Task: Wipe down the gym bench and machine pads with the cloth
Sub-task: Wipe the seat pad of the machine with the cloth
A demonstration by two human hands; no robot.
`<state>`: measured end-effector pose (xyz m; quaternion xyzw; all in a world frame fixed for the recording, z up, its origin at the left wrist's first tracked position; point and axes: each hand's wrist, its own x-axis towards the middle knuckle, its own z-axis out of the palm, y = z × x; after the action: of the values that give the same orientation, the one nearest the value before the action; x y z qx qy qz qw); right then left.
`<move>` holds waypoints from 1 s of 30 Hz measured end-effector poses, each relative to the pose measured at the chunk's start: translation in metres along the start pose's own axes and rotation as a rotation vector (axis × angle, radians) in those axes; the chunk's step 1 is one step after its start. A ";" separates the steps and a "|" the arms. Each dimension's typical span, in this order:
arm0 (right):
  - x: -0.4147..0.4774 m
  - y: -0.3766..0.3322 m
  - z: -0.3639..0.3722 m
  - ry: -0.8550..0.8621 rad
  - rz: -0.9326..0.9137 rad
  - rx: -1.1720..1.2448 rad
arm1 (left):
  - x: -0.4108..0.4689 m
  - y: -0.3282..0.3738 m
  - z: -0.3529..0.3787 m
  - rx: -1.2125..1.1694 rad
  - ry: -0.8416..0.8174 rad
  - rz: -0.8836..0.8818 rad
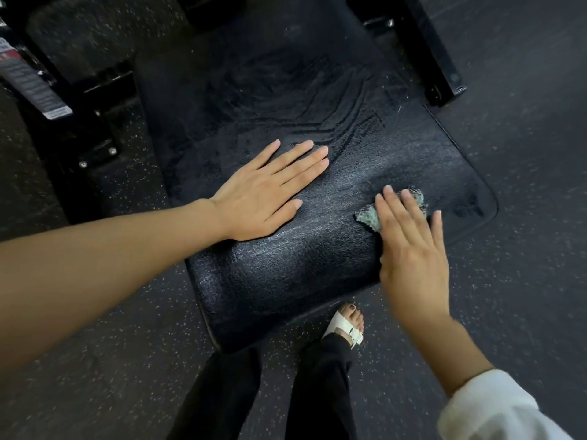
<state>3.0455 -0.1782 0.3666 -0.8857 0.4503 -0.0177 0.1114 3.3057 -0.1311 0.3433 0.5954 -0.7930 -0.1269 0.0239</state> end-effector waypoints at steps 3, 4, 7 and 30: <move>0.000 -0.008 0.005 0.074 0.058 0.040 | 0.005 0.004 0.000 -0.006 0.000 -0.015; -0.002 -0.014 0.007 0.090 0.084 0.056 | 0.006 0.005 0.000 -0.009 0.002 -0.020; -0.011 -0.034 0.012 0.082 0.091 0.101 | 0.011 0.009 0.000 -0.013 0.011 -0.025; 0.014 0.058 -0.015 -0.048 -0.106 0.016 | 0.044 0.026 0.000 0.004 0.003 -0.067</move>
<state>3.0056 -0.2256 0.3678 -0.9076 0.3998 -0.0058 0.1280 3.2686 -0.1662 0.3440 0.6218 -0.7728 -0.1253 0.0196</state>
